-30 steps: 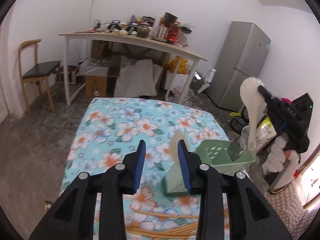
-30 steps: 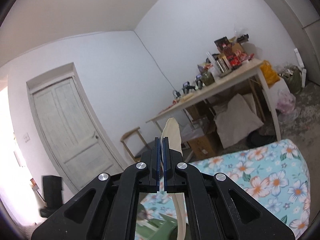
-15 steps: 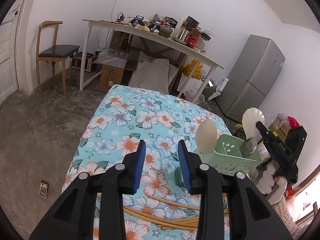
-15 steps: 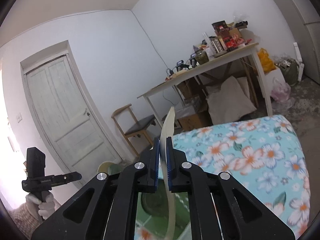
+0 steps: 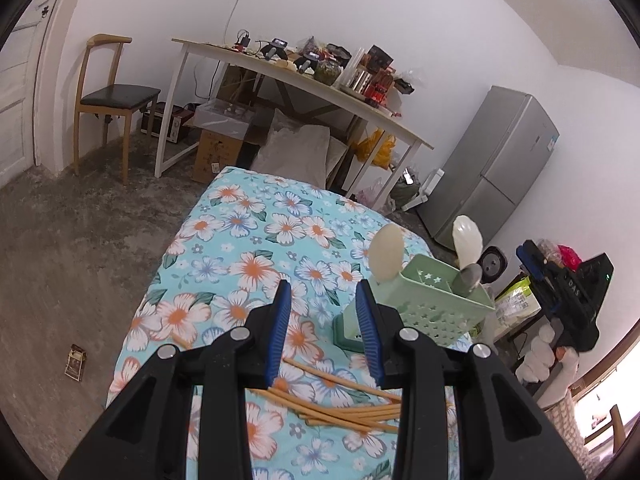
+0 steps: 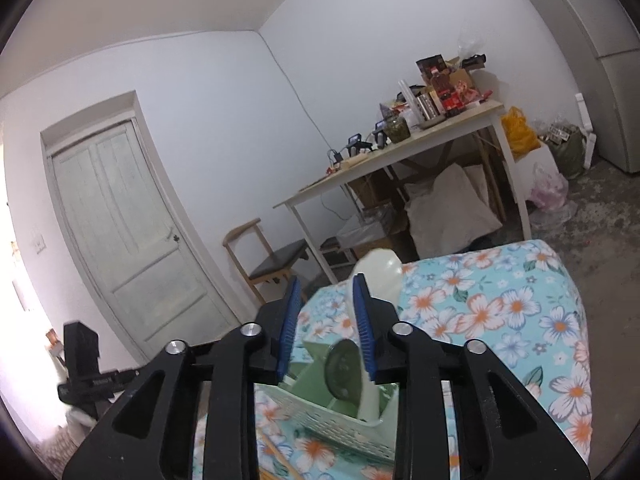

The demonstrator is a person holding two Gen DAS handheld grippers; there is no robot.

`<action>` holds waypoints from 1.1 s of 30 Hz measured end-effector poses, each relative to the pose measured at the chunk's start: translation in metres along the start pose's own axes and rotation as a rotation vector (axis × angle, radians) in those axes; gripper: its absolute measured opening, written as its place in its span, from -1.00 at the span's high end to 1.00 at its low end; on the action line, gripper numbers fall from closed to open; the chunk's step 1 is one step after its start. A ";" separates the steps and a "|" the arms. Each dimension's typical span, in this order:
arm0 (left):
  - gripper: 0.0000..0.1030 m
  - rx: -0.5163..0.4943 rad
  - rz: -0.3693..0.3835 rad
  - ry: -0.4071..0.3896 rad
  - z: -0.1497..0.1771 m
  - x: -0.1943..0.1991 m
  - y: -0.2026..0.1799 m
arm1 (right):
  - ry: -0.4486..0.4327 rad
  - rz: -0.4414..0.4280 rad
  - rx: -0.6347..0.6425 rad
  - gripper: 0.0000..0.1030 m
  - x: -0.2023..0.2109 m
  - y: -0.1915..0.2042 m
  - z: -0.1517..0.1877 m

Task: Organize utensils
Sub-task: 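Lower the cream spoon into the green holder and open the right tool, then withdraw both open tools from the holder toward the wooden chopsticks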

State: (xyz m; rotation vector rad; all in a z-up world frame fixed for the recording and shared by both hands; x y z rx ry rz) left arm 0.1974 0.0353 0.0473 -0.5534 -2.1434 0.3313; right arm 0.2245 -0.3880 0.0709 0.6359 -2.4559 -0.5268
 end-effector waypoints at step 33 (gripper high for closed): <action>0.35 0.070 -0.022 0.013 0.008 0.000 0.022 | 0.164 -0.161 0.057 0.96 -0.051 -0.013 -0.055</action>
Point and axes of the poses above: each gripper's, at about its wrist camera, not at the fingertips, and x roughly against the way its jaws point, y to its left, z to its underside, the point moved 4 cm from there along -x, roughly the way its jaws point, and after that the axes turned 15 degrees about y, right-handed, at the moved point
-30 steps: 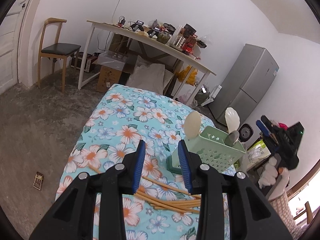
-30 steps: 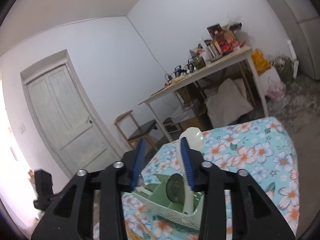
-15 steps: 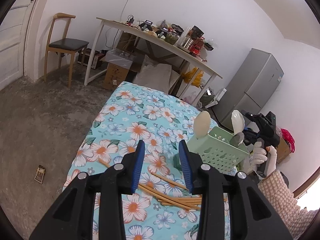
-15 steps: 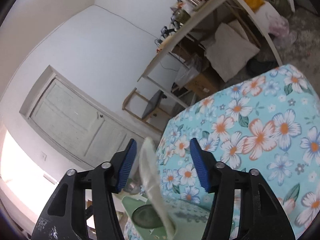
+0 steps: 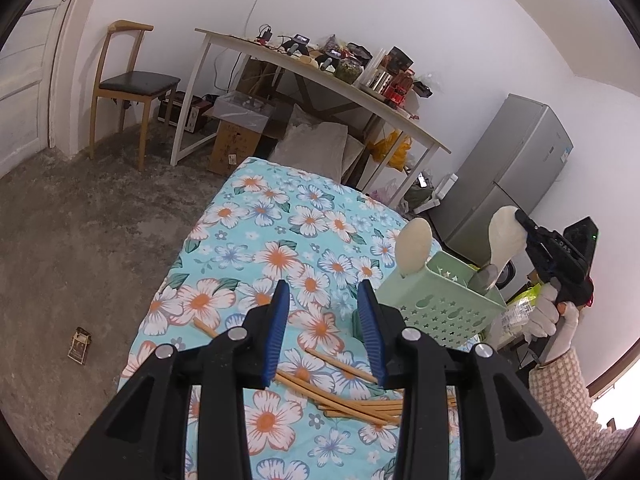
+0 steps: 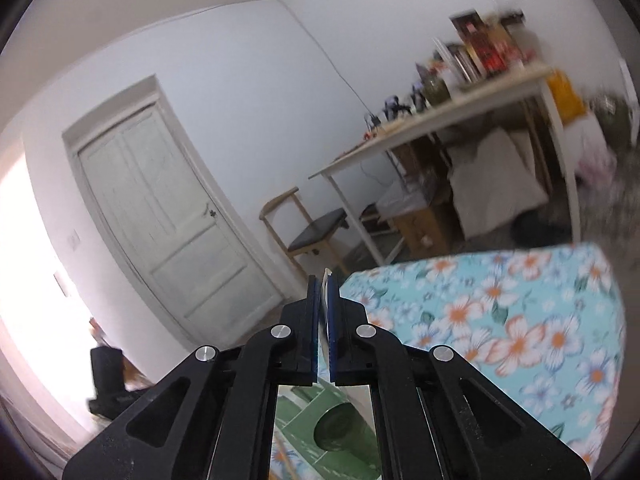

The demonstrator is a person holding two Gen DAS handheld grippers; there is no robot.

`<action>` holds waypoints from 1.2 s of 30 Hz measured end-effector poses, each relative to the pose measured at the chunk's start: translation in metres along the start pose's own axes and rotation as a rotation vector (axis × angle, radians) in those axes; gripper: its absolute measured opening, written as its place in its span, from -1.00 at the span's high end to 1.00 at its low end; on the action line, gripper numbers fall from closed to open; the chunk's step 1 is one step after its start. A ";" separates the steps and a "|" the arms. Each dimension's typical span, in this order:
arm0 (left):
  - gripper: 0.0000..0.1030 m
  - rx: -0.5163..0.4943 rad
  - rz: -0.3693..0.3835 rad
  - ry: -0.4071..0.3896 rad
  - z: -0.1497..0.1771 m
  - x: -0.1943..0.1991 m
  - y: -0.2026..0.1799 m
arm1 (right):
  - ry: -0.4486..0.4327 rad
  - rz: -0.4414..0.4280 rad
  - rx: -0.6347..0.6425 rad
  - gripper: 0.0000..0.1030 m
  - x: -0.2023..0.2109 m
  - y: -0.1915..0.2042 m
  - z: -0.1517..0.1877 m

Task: Organize utensils
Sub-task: 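Withdraw both open tools from the holder toward the wooden chopsticks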

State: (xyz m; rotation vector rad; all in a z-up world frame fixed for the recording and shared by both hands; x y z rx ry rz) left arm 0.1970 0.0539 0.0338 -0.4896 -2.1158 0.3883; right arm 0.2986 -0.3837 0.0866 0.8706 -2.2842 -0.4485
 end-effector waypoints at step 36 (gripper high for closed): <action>0.27 -0.026 0.064 0.026 0.050 0.020 -0.014 | 0.015 0.188 -0.058 -0.34 0.051 0.069 0.147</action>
Point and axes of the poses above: each gripper's, at about its wrist camera, not at the fingertips, and x roughly against the way its jaws point, y to its left, z to its underside, the point moved 4 cm from there along -x, roughly the way its jaws point, and after that the axes turned 15 degrees about y, right-handed, at the moved point
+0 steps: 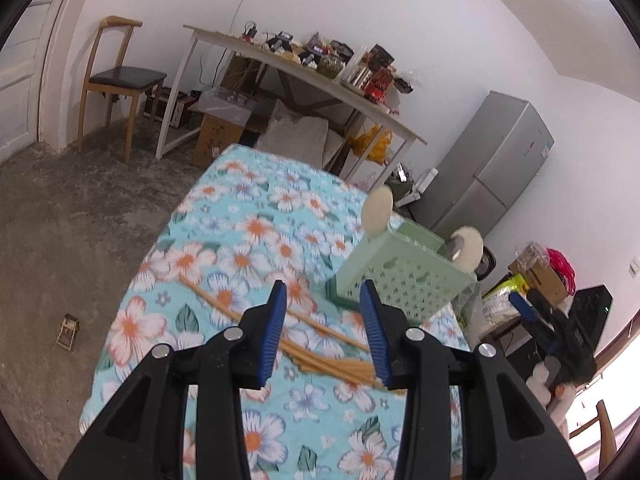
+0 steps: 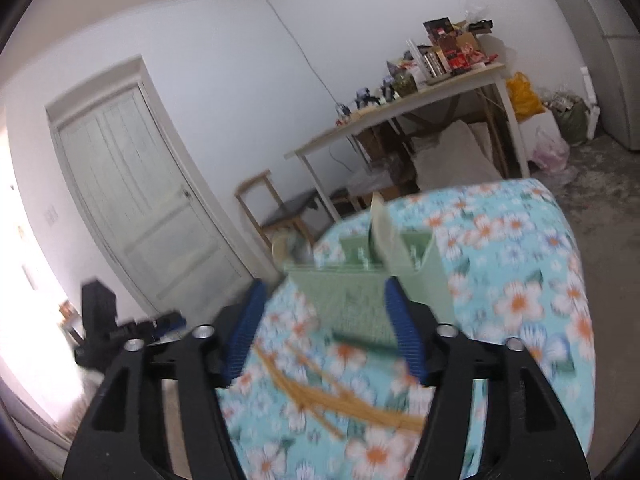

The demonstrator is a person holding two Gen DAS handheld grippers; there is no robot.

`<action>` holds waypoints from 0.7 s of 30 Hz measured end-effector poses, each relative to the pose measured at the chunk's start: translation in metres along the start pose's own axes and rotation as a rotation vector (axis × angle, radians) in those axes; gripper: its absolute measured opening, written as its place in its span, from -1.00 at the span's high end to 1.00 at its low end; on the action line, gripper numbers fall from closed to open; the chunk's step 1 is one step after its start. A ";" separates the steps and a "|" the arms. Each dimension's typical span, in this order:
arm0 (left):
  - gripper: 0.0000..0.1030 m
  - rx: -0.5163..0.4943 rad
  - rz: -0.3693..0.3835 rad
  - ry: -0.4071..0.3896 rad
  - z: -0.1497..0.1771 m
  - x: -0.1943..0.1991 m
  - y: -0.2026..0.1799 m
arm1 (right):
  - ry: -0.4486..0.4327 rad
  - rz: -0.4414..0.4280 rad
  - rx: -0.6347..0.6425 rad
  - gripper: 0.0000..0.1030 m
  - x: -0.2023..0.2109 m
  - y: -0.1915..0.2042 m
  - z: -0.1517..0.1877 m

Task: Organize utensils
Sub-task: 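Withdraw both open tools from the holder toward the wooden chopsticks, then grasp a wooden chopstick with the left tool and lift it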

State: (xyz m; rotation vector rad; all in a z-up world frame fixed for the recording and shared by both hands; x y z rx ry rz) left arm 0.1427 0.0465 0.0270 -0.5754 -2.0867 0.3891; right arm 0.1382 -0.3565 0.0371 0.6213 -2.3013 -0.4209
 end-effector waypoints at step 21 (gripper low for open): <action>0.23 0.163 -0.097 0.186 0.062 -0.059 0.051 | 0.383 0.480 -0.045 -0.69 -0.105 0.024 0.142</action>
Point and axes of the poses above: each gripper's, at about its wrist camera, not at the fingertips, and x roughly against the way its jaws point, y to its left, z to its underside, the point moved 4 cm from there along -x, roughly the way its jaws point, and after that the axes turned 15 degrees about y, right-handed, at the moved point
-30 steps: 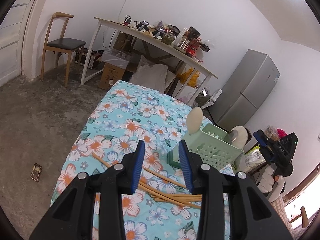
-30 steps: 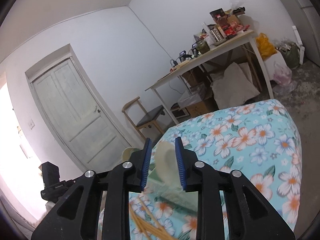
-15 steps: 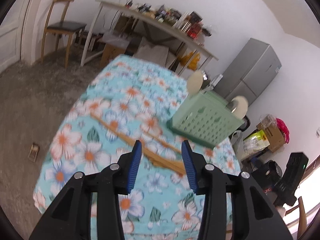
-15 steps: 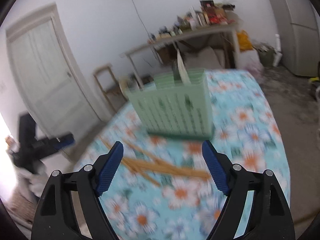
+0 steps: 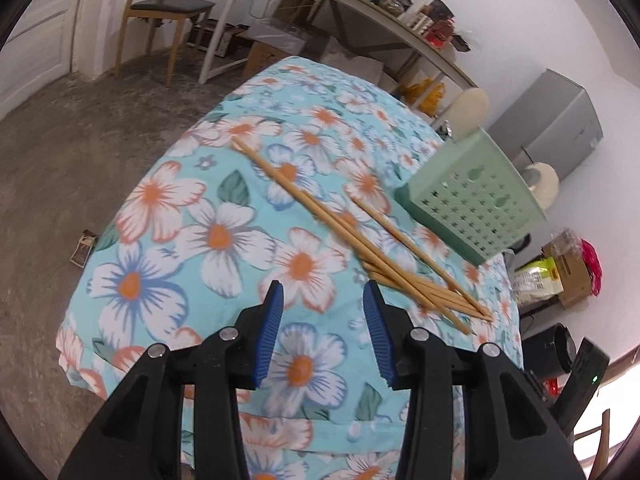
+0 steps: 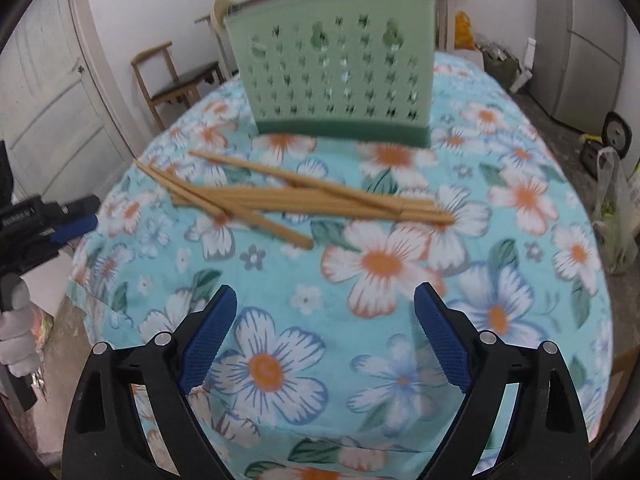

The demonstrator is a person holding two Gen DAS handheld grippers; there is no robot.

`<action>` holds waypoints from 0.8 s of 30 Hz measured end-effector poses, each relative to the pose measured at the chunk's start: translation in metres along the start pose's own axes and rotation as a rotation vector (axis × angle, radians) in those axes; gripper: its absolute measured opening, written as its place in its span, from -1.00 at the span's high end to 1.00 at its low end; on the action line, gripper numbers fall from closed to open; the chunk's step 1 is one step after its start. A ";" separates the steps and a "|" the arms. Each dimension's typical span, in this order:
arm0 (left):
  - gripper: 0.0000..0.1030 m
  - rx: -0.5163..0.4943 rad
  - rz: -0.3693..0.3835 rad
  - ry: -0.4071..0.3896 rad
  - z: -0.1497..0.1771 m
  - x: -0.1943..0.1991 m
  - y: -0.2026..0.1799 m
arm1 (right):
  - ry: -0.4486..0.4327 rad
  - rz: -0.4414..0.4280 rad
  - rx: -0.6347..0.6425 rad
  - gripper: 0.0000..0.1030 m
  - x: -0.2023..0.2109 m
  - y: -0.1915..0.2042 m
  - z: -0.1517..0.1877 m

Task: Organize utensils
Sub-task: 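Grasp a wooden chopstick with the left tool and lift it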

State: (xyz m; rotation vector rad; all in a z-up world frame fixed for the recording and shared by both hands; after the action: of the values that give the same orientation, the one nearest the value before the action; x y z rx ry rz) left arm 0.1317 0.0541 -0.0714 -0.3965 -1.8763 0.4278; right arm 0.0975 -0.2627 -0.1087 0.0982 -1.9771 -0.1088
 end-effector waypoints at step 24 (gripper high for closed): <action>0.32 0.274 0.332 0.062 -0.048 -0.048 0.031 | -0.047 0.078 -0.011 -0.85 -0.017 0.011 0.009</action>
State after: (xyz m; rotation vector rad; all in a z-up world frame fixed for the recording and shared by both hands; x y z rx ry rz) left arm 0.1951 0.0638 -0.1101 -0.5302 -1.6656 0.8748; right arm 0.0959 -0.2494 -0.1261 0.0117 -2.0245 -0.0717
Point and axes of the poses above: each gripper's, at about its wrist camera, not at the fingertips, and x roughly against the way its jaws point, y to its left, z to its underside, the point moved 4 cm from there along -x, roughly the way its jaws point, and after that the axes turned 15 degrees about y, right-handed, at the moved point
